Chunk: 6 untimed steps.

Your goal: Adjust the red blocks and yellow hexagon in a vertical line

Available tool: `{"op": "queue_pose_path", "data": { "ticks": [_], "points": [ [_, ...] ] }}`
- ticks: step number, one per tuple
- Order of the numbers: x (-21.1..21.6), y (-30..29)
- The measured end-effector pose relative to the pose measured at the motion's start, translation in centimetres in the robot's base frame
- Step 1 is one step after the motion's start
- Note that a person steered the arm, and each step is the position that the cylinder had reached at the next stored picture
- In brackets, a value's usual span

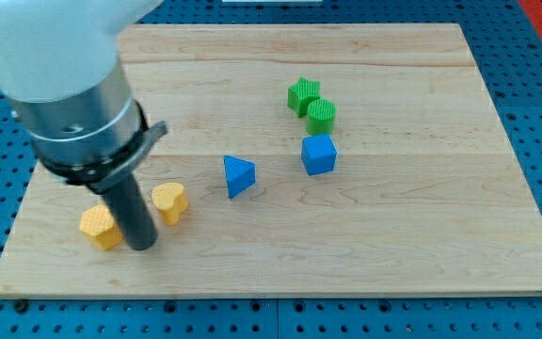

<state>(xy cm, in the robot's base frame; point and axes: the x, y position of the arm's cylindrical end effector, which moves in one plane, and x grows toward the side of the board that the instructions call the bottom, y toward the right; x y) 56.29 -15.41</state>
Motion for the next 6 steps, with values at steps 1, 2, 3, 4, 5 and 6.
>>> {"op": "queue_pose_path", "data": {
  "ticks": [1, 2, 3, 4, 5, 6],
  "points": [
    [-1.3, -3.8],
    [-4.1, -3.5],
    [1.4, -1.2],
    [0.7, -6.0],
    [-1.9, -7.9],
    [-1.5, -7.9]
  ]
}}
